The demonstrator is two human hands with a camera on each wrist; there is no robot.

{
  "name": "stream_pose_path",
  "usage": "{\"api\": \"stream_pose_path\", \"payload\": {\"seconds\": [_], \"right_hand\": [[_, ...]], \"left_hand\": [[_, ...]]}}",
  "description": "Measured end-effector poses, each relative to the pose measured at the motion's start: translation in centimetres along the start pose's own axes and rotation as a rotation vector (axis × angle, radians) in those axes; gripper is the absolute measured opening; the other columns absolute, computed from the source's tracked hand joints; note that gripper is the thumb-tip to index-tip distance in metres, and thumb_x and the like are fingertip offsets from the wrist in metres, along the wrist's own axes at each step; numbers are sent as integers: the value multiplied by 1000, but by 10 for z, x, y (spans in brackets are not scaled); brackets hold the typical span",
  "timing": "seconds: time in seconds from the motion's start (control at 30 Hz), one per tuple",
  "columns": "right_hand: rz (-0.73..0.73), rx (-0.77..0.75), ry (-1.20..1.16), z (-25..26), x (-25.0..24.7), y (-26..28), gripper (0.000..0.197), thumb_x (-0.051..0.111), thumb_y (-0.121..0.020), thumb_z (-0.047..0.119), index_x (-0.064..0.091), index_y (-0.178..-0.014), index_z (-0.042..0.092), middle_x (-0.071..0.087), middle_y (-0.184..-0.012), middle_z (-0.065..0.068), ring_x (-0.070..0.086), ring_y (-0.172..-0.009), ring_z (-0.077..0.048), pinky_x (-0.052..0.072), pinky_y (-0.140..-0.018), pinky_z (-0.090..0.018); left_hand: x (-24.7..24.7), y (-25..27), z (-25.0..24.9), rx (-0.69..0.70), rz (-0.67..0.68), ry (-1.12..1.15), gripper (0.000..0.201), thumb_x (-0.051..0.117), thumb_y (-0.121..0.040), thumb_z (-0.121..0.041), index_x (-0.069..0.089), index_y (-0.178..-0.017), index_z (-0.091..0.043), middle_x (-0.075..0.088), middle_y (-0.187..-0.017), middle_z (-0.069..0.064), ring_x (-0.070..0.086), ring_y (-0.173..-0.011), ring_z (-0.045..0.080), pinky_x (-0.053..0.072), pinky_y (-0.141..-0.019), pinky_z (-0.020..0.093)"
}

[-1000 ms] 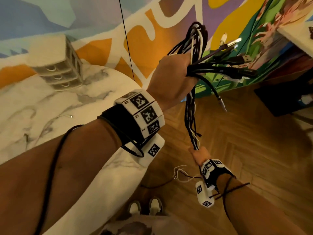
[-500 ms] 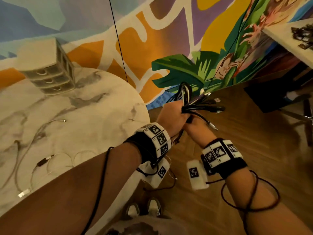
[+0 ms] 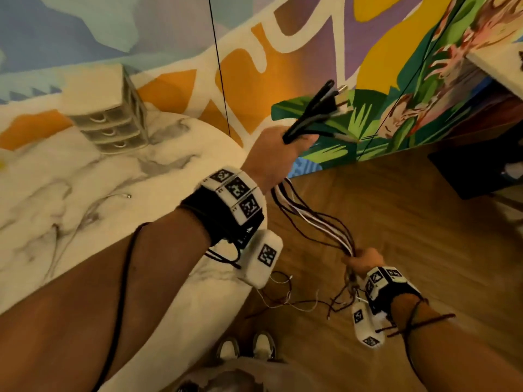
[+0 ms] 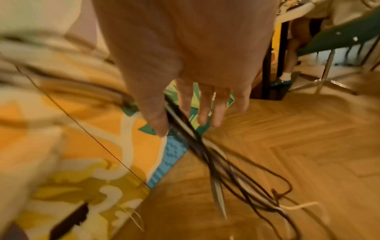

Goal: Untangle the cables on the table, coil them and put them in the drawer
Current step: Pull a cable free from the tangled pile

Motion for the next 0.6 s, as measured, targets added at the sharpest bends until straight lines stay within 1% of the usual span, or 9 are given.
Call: {"api": "stream_pose_path", "payload": {"seconds": [0.07,0.13,0.2,0.27,0.3,0.37,0.47,0.53,0.6], "right_hand": [[-4,-126,-39,23,-5,-1,40,69,-82,20,59,-120,16,61,-117,-15,61,-98,-25,49,-84,-31],[-13,-386,-304,68,-23,20,47,66,-80,15,57,-125,24,56,-128,-9,53,-120,-27,45,-97,-37],[218,-629,-741,117,-40,63,43,63,-72,18,65,-114,24,63,-120,-3,58,-115,-21,47,-91,-34],[528,-695,-1047,154,-48,108,52,67,-64,20,66,-115,12,66,-115,-8,64,-104,-20,51,-87,-30],[604,-724,-1050,168,-50,126,54,69,-67,23,63,-118,7,64,-119,-11,63,-107,-21,51,-90,-29],[488,-747,-822,179,-47,132,49,69,-76,34,63,-114,4,65,-121,-12,60,-114,-20,45,-101,-32],[354,-621,-724,185,-39,122,40,61,-85,37,71,-81,-1,71,-102,-18,65,-105,-25,42,-104,-38],[363,-584,-731,188,-31,122,47,51,-94,31,70,-71,-5,72,-93,-22,66,-101,-27,43,-102,-36],[357,-604,-736,191,-26,125,49,45,-98,26,69,-66,-4,71,-90,-24,67,-99,-26,42,-102,-35]], "left_hand": [[24,6,16,-68,58,81,43,57,-92,-20,50,-50,-20,36,-39,-4,32,-38,15,31,-50,32],[49,16,36,-140,144,106,31,56,-93,-18,61,-62,-17,39,-38,-5,34,-35,13,32,-47,30],[67,25,56,-174,212,55,18,58,-89,-18,69,-86,-4,51,-49,0,43,-42,14,36,-49,29],[77,33,65,-131,248,-28,31,57,-79,-19,66,-103,-1,67,-78,13,60,-65,22,47,-64,32],[81,38,68,-104,269,-41,36,57,-76,-16,64,-109,-3,68,-94,16,64,-83,25,51,-75,34],[90,50,81,-161,315,-39,39,61,-79,-7,56,-118,-3,63,-113,19,60,-107,30,50,-91,39],[90,66,102,-316,275,-94,42,64,-87,-16,52,-124,-1,59,-122,21,58,-112,35,49,-94,46],[85,73,110,-379,263,-29,40,62,-89,-17,53,-125,-3,59,-123,19,58,-113,33,49,-95,44],[77,76,108,-357,268,-48,41,60,-90,-15,51,-128,-3,57,-126,18,56,-116,32,46,-98,42]]}}
Point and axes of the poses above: each hand's wrist, its own y-axis away from the middle knuckle, its own x-axis out of the palm, z = x × y, the point moved 8 cm from there along -y, towards the middle knuckle
